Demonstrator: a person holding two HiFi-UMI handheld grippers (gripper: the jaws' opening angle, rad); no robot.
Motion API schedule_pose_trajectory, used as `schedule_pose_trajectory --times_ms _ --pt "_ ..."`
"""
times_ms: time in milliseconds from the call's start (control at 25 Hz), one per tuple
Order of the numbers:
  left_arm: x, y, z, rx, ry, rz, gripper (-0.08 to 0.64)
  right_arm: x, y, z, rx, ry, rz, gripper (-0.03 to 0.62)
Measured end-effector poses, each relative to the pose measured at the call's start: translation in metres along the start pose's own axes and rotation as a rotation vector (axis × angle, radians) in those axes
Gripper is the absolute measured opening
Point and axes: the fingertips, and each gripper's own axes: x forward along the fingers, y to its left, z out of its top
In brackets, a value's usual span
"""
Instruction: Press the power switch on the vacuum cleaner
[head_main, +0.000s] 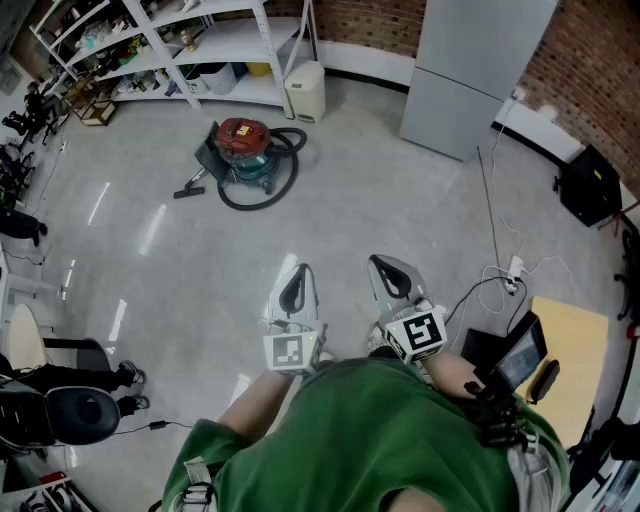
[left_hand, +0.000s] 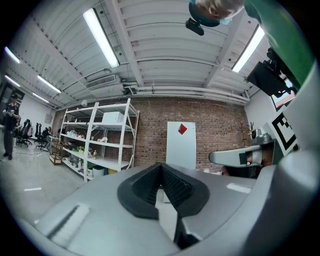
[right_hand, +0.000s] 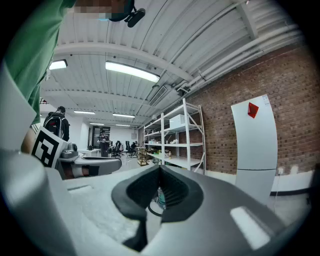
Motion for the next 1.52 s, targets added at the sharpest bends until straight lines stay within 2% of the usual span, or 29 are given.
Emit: schedule_pose_trajectory --times_ms 320,680,1040,1360,1520 --pt "0.000 -0.009 0.014 0.010 -0.050 -0.014 0.006 -0.008 -0.003 0.005 0.005 -0.002 -0.001 0.003" --pt "0.005 -0.023 0.016 0.003 -0.029 -0.011 0.006 -0.019 -0.019 0.009 0.028 -0.021 -0.018 0.003" --pt "0.034 -0.054 0.009 0.025 -0.010 -0.002 0.006 -0.031 -0.066 0.005 0.051 -0.041 -0.024 0.003" --pt "0.067 -0.084 0.017 0.038 -0.024 0.040 0.006 -0.037 -0.120 0.005 0.083 -0.059 -0.021 0.003" --pt "0.076 -0.089 0.014 0.051 -0.018 0.047 0.006 -0.034 -0.134 0.000 0.093 -0.059 -0.025 0.003"
